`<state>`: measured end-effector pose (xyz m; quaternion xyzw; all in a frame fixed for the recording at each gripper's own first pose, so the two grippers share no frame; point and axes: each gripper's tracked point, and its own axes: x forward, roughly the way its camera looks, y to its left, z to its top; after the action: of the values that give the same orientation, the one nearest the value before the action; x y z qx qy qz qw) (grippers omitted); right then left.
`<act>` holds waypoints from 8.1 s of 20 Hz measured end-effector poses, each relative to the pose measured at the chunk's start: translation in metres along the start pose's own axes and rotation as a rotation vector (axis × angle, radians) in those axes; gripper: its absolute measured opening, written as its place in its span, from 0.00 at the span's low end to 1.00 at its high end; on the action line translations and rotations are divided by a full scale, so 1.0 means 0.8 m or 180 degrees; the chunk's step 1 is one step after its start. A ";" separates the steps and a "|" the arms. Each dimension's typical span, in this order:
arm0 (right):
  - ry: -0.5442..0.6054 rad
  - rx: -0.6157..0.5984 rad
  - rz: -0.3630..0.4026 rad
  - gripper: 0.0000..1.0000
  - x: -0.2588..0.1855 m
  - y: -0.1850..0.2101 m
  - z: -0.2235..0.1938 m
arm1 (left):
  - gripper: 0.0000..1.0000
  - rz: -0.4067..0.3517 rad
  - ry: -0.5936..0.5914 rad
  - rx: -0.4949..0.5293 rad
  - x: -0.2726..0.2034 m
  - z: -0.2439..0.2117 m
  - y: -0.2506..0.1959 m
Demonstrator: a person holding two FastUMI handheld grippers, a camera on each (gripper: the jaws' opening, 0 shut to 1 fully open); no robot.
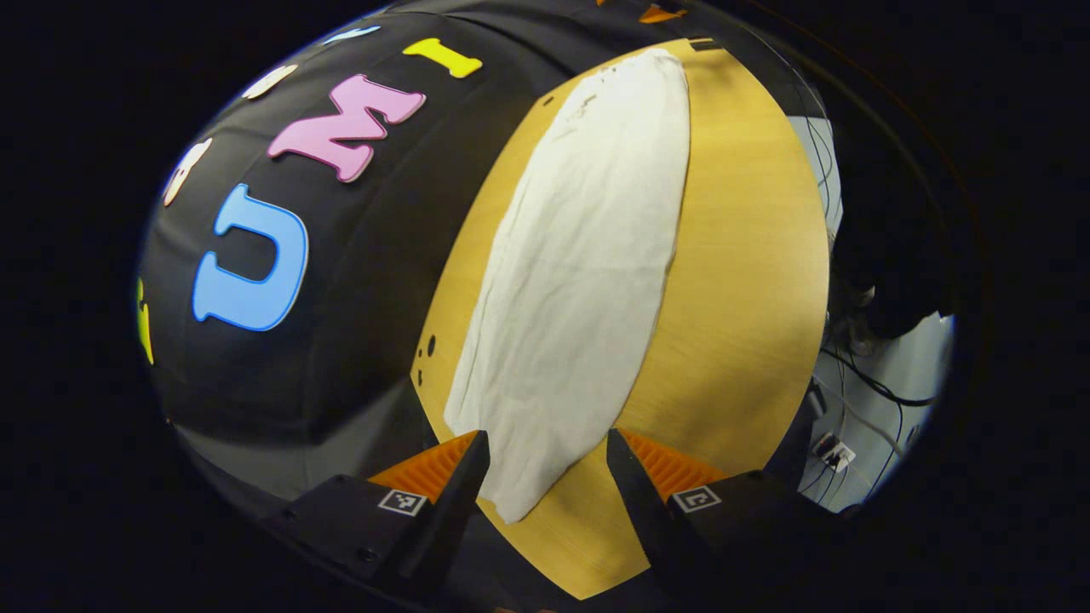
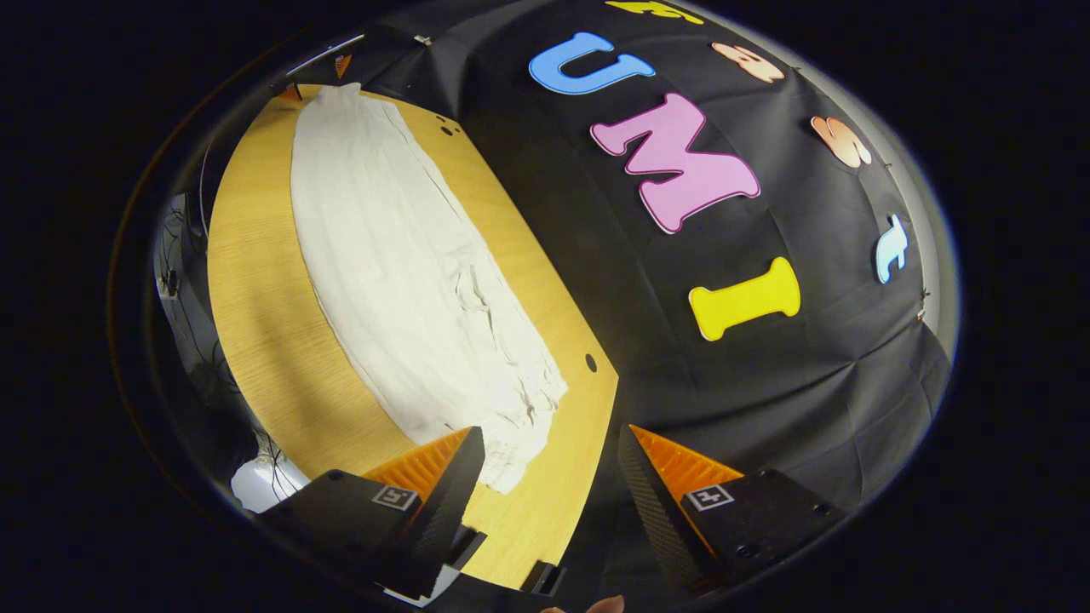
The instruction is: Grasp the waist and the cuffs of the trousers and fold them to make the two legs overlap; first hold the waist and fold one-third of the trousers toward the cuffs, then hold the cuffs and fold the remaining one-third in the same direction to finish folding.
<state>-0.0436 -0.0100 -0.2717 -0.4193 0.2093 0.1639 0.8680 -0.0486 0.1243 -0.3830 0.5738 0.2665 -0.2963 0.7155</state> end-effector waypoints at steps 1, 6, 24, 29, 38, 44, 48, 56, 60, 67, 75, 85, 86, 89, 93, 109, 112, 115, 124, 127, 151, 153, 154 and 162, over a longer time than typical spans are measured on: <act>0.0029 0.0003 0.0005 0.97 0.000 0.002 -0.002 | 0.88 -0.0042 0.0060 0.0065 0.009 -0.004 -0.004; 0.0105 0.0034 0.0017 0.98 -0.008 0.009 -0.012 | 0.87 -0.0140 0.0164 0.0364 0.053 -0.020 0.003; 0.0112 -0.0626 0.0565 0.97 0.053 0.067 -0.047 | 0.05 -0.0543 0.0453 0.0493 0.120 -0.025 0.014; 0.0172 -0.0896 0.0944 0.97 0.080 0.108 -0.077 | 0.05 -0.0574 0.0506 0.0459 0.119 -0.025 0.012; -0.0138 -0.1324 0.1016 0.82 0.167 0.102 -0.057 | 0.06 -0.0606 0.0664 0.0417 0.117 -0.026 0.012; 0.0223 -0.1235 0.1318 0.14 0.183 0.121 -0.072 | 0.06 -0.0524 0.0651 0.0402 0.118 -0.024 0.014; 0.0317 -0.1234 0.1310 0.05 0.181 0.120 -0.075 | 0.05 -0.0518 0.0640 0.0281 0.118 -0.027 0.013; 0.0159 -0.0627 0.0638 0.05 0.183 0.025 -0.003 | 0.05 0.0100 0.0467 -0.0210 0.112 -0.008 0.064; 0.0200 -0.0381 0.0511 0.05 0.203 -0.007 0.015 | 0.05 0.0172 0.0444 -0.0330 0.119 -0.003 0.094; 0.0249 -0.0260 0.0487 0.05 0.259 -0.027 0.036 | 0.05 0.0287 0.0429 -0.0507 0.169 0.007 0.165; 0.0392 -0.0096 0.0543 0.05 0.334 -0.016 0.034 | 0.05 -0.0006 0.0643 -0.0511 0.245 0.001 0.150; 0.0623 0.0170 0.0632 0.06 0.411 0.017 0.016 | 0.05 -0.0088 0.0912 -0.0553 0.304 -0.015 0.133; 0.0678 0.0197 0.0667 0.07 0.414 0.024 0.011 | 0.05 -0.0068 0.0931 -0.0558 0.305 -0.016 0.133; 0.0810 0.0274 0.0694 0.17 0.416 0.033 0.003 | 0.06 0.0033 0.0985 -0.0475 0.304 -0.016 0.135; 0.0785 0.0290 0.0439 0.55 0.420 0.012 0.003 | 0.22 0.0309 0.0933 -0.0391 0.302 -0.004 0.153; 0.0710 0.1952 -0.0321 0.95 0.314 -0.099 0.014 | 0.96 0.0902 0.0556 -0.0441 0.241 0.008 0.231; 0.0912 0.2562 -0.0261 0.95 0.294 -0.076 -0.009 | 0.96 0.0942 0.0527 -0.0789 0.218 0.004 0.225; 0.1114 0.3266 -0.0327 0.95 0.287 -0.057 -0.031 | 0.96 0.0983 0.0520 -0.1200 0.191 0.002 0.214; 0.1518 0.4581 -0.0365 0.95 0.301 -0.014 -0.058 | 0.96 0.1119 0.0648 -0.2397 0.125 -0.022 0.185; 0.1607 0.4826 -0.0334 0.95 0.304 -0.007 -0.058 | 0.96 0.1089 0.0588 -0.2799 0.115 -0.024 0.171; 0.1975 0.5356 -0.0293 0.10 0.331 0.021 -0.074 | 0.96 0.0305 0.1064 -0.5901 0.151 -0.017 0.044; 0.1973 0.5373 -0.0260 0.10 0.331 0.022 -0.072 | 0.96 0.0344 0.1202 -0.5955 0.159 -0.024 0.038; 0.1961 0.5373 -0.0242 0.10 0.330 0.021 -0.073 | 0.96 0.0394 0.1247 -0.5956 0.164 -0.028 0.037; 0.1921 0.5376 -0.0179 0.10 0.329 0.021 -0.072 | 0.96 0.0514 0.1501 -0.5827 0.210 -0.036 0.073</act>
<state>0.1618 -0.0170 -0.4474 0.3287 0.4691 -0.1832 0.7989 0.1077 0.1427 -0.4712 -0.1483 0.4924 0.2016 0.8336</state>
